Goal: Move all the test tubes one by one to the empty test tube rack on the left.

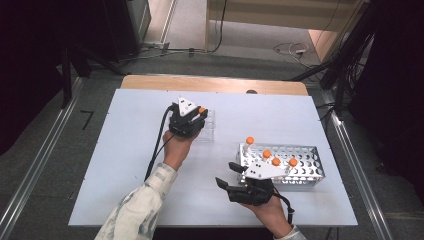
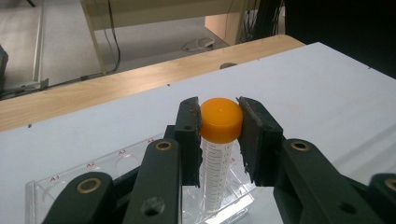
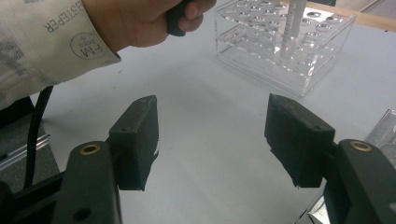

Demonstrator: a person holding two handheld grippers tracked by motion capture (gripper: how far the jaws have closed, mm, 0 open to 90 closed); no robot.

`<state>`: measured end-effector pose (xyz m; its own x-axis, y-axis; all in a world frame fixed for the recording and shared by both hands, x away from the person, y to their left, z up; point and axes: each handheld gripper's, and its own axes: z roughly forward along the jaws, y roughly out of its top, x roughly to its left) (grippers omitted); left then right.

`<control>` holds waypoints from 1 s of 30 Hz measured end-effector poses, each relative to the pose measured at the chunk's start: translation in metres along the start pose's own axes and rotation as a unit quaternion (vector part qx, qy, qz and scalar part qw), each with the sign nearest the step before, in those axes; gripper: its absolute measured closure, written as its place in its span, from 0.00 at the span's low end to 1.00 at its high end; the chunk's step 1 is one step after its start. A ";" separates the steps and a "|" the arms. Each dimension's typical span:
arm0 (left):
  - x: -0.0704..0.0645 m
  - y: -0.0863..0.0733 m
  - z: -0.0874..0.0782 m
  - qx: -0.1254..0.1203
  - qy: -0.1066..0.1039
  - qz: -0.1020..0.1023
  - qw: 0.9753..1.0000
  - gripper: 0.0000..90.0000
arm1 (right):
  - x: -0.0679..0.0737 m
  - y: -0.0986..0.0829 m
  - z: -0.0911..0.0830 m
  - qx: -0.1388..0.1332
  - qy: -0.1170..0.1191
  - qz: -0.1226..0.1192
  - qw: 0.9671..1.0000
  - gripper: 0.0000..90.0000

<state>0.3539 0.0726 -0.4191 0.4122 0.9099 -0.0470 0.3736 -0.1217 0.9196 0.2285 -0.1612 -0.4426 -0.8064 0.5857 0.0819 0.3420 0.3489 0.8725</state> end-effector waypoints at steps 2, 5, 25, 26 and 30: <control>0.000 -0.002 0.000 0.002 0.001 0.000 1.000 0.78 | 0.000 0.000 0.000 0.000 0.000 0.000 1.000 0.37; -0.001 -0.004 0.001 0.003 0.003 0.004 1.000 0.78 | 0.000 0.000 0.000 0.000 0.000 0.000 1.000 0.37; -0.003 -0.006 -0.005 0.011 -0.015 -0.016 1.000 0.48 | 0.001 -0.001 -0.001 0.000 0.000 0.001 1.000 0.37; -0.004 -0.006 -0.008 0.011 -0.012 -0.013 1.000 0.42 | 0.001 -0.001 -0.002 -0.001 0.000 0.002 1.000 0.37; -0.007 -0.006 -0.020 0.003 -0.019 -0.017 1.000 0.31 | 0.002 -0.002 -0.007 -0.006 0.000 0.003 1.000 0.37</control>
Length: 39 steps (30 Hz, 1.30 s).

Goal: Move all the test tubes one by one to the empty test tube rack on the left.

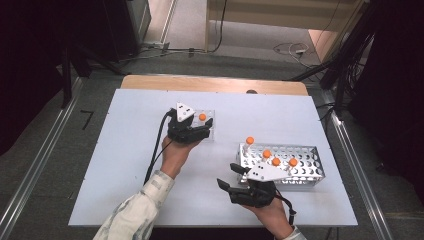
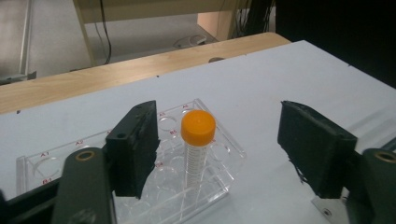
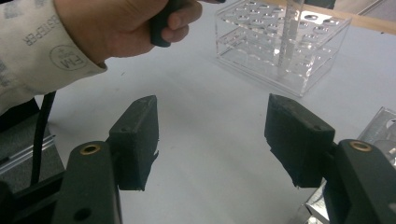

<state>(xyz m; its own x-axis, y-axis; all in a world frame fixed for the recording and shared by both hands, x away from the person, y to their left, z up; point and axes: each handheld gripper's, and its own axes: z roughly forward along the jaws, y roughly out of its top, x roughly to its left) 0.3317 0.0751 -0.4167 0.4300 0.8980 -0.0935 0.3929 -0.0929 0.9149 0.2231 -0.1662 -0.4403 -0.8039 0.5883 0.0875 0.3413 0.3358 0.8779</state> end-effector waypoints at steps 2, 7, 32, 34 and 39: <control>0.000 -0.001 -0.006 -0.002 -0.006 -0.002 1.000 0.28 | 0.000 0.000 -0.004 -0.004 -0.003 -0.001 1.000 0.37; -0.002 -0.007 -0.019 -0.003 -0.015 -0.006 1.000 0.23 | -0.001 -0.003 -0.019 -0.016 -0.013 0.005 1.000 0.38; 0.010 -0.052 -0.062 0.000 -0.020 -0.027 0.999 0.22 | -0.027 -0.042 -0.093 -0.037 -0.106 0.035 0.993 0.39; 0.009 -0.052 -0.062 0.002 -0.022 -0.027 0.999 0.22 | -0.031 -0.045 -0.099 -0.040 -0.121 0.041 0.991 0.39; 0.009 -0.053 -0.061 0.002 -0.022 -0.027 0.999 0.22 | -0.040 -0.050 -0.105 -0.041 -0.149 0.050 0.987 0.40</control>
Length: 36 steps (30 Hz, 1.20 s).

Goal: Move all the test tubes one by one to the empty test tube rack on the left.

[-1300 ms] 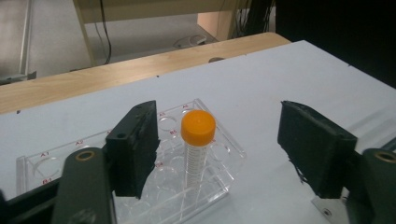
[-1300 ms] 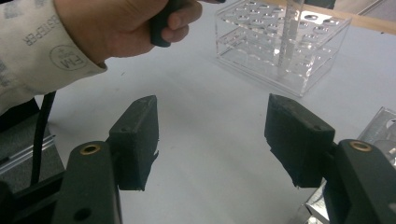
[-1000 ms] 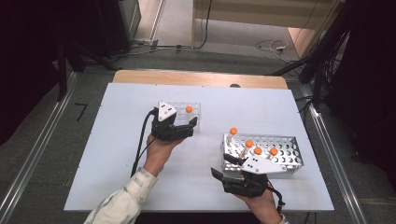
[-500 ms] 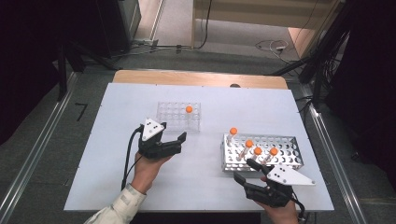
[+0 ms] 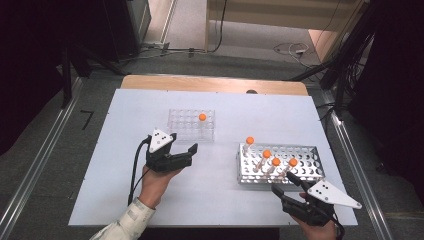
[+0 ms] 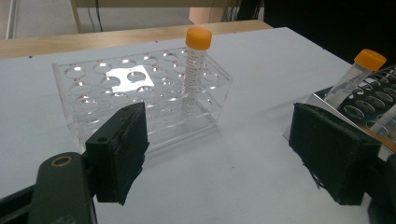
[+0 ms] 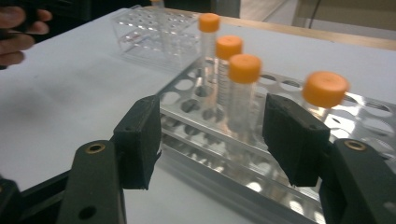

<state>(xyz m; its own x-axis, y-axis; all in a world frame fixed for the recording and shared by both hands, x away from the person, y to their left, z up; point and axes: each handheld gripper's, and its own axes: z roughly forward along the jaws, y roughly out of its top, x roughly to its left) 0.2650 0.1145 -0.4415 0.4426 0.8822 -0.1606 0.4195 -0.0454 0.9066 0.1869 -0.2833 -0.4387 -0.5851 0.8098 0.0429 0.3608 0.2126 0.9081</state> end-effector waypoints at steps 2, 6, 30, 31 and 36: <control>0.000 0.000 0.000 0.000 0.000 0.000 1.000 0.22 | -0.006 -0.003 0.000 0.000 -0.012 0.008 1.000 0.41; 0.000 -0.001 0.001 0.005 0.001 0.004 1.000 0.21 | -0.014 -0.007 0.003 0.000 -0.048 0.014 0.999 0.41; -0.002 -0.004 0.004 0.010 0.003 0.002 1.000 0.20 | -0.034 -0.013 0.026 0.006 -0.099 0.026 0.995 0.67; -0.002 -0.005 0.004 0.011 0.003 0.002 1.000 0.20 | -0.035 -0.013 0.027 0.006 -0.099 0.026 0.995 0.68; -0.002 -0.005 0.004 0.011 0.003 0.002 1.000 0.20 | -0.036 -0.012 0.029 0.006 -0.099 0.028 0.995 0.70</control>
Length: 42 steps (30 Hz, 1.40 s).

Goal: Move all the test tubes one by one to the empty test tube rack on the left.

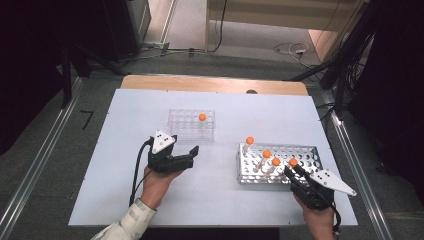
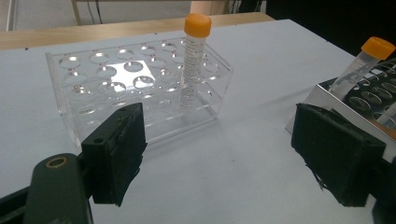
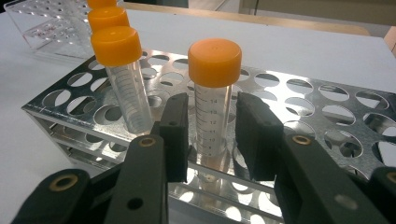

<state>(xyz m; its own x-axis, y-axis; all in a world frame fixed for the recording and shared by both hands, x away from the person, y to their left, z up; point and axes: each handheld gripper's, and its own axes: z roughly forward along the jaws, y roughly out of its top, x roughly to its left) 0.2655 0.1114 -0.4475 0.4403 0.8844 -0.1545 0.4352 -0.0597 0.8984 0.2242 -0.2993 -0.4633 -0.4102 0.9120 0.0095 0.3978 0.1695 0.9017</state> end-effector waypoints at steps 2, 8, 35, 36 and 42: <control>0.000 0.000 0.000 0.001 -0.001 -0.001 1.000 0.20 | 0.000 0.000 0.001 0.001 0.000 -0.002 1.000 0.70; -0.001 0.000 0.000 0.000 -0.003 -0.003 1.000 0.20 | 0.001 0.000 0.003 0.002 0.001 -0.003 1.000 0.72; 0.000 0.000 -0.002 -0.001 -0.003 -0.007 1.000 0.20 | -0.003 0.018 -0.013 -0.037 0.002 0.018 0.999 0.79; 0.000 0.000 -0.002 -0.001 -0.003 -0.008 1.000 0.20 | -0.004 0.019 -0.014 -0.039 0.002 0.017 0.999 0.79; 0.000 0.000 -0.002 -0.002 -0.004 -0.007 1.000 0.20 | -0.001 0.029 -0.027 -0.060 0.011 0.021 0.998 0.80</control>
<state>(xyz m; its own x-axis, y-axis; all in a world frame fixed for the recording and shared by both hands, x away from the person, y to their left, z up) 0.2642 0.1125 -0.4462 0.4407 0.8811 -0.1716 0.4386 -0.0446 0.8976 0.2145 -0.3054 -0.4255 -0.4142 0.9084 0.0560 0.3146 0.0851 0.9454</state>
